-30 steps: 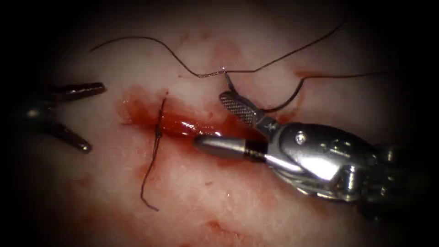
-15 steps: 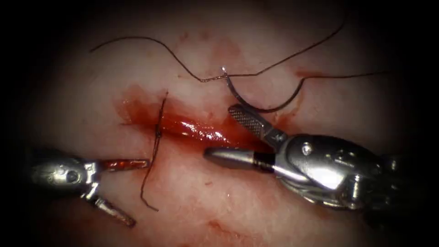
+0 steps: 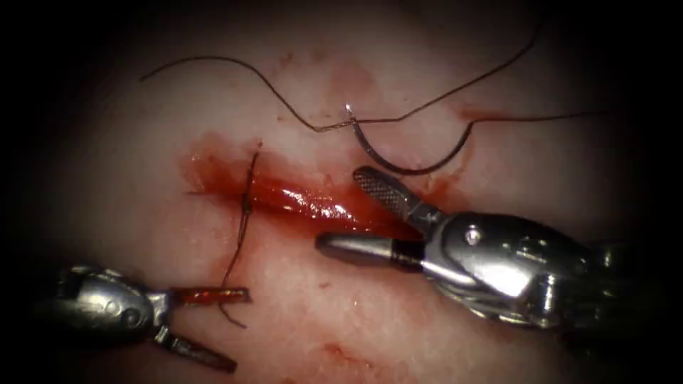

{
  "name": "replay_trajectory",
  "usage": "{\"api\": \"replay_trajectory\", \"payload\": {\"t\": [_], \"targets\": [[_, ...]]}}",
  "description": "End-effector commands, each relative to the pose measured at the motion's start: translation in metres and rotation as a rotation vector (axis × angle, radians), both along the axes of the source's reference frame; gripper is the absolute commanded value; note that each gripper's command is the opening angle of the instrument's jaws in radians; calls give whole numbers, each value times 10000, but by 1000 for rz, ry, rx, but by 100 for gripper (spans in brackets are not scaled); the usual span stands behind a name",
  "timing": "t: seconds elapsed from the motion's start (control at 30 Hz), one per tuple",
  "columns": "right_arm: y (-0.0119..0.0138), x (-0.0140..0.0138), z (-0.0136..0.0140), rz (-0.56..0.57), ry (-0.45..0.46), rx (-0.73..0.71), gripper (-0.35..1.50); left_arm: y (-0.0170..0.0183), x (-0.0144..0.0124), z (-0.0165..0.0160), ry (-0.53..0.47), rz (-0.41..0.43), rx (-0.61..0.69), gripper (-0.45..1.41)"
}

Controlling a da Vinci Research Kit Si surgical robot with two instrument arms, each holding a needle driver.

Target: Wound Closure

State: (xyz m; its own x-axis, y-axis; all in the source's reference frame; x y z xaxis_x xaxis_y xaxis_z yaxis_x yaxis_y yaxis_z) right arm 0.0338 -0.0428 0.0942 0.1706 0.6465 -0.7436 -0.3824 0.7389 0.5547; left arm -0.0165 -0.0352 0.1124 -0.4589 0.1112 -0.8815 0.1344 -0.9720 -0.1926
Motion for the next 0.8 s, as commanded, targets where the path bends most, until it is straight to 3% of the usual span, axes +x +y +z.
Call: {"api": "replay_trajectory", "payload": {"t": [0.03,0.1,0.27,0.4,0.57,0.8], "targets": [[-3,9,4,-1,1,-1,108,-4,-6,7,0,-1,1,52],[-4,11,4,-1,1,-1,108,-4,-7,11,6,-8,-6,47],[-6,13,5,-6,4,-2,106,1,-7,16,36,-60,10,-45],[-10,15,10,-81,43,-15,99,17,3,4,31,-139,9,-45],[-16,32,10,-274,16,-219,93,35,17,-8,38,-195,26,-45],[-24,73,20,-308,-53,-363,99,48,17,-7,28,-238,39,-45]]}}
